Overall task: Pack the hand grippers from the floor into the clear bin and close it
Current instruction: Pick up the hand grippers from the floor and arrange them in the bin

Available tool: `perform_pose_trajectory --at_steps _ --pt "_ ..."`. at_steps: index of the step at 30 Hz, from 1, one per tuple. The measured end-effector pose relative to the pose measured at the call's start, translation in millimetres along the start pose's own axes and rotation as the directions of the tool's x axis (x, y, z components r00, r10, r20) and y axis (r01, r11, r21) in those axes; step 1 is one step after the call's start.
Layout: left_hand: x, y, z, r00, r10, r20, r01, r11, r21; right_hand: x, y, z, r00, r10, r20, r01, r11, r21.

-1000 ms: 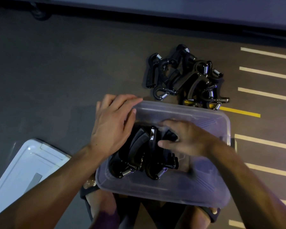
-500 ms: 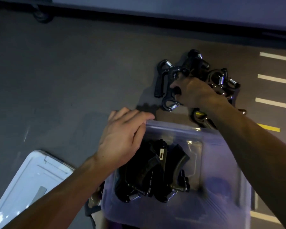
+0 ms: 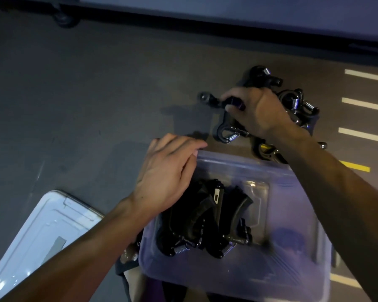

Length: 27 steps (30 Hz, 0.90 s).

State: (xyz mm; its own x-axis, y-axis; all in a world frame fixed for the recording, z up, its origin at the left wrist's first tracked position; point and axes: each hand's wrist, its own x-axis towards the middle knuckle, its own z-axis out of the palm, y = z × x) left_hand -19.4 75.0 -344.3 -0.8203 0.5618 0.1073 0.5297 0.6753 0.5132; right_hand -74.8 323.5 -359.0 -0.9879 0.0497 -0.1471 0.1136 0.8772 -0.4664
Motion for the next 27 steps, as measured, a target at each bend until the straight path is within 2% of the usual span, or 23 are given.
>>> perform_pose_trajectory --at_steps 5,10,12,15,17,20,22,27 --pt "-24.5 5.3 1.5 1.000 0.004 0.009 -0.005 0.999 0.038 -48.9 -15.2 -33.8 0.979 -0.005 -0.206 0.036 0.989 0.146" --pt "-46.6 12.7 2.9 1.000 0.008 0.011 -0.008 0.998 0.068 -115.7 -28.5 -65.8 0.948 -0.083 -0.308 0.151 0.967 0.204" --pt "-53.8 15.5 3.2 1.000 0.002 0.012 -0.003 0.998 0.066 -136.8 -24.8 -74.8 0.943 -0.098 -0.317 0.193 0.939 0.286" --pt "-64.7 16.3 4.5 1.000 0.008 0.015 -0.009 0.997 0.073 -164.6 -17.3 -84.8 0.955 -0.132 -0.265 0.252 0.831 0.495" --pt "-68.5 14.9 5.2 1.000 0.008 0.015 -0.009 0.997 0.077 -180.2 -15.3 -88.0 0.966 -0.157 -0.204 0.245 0.800 0.548" --pt "-69.4 13.4 5.1 1.000 0.002 0.009 -0.002 0.998 0.061 -197.4 -16.5 -78.9 0.993 -0.115 0.030 0.075 0.806 0.587" --pt "-69.8 13.6 4.8 1.000 0.002 0.009 -0.002 0.998 0.055 -202.7 -15.7 -62.5 0.978 -0.093 0.187 -0.029 0.825 0.565" --pt "-70.1 13.6 4.3 1.000 -0.002 -0.004 0.002 0.998 0.056 -202.9 -2.1 -20.5 0.939 -0.032 0.343 -0.153 0.854 0.497"
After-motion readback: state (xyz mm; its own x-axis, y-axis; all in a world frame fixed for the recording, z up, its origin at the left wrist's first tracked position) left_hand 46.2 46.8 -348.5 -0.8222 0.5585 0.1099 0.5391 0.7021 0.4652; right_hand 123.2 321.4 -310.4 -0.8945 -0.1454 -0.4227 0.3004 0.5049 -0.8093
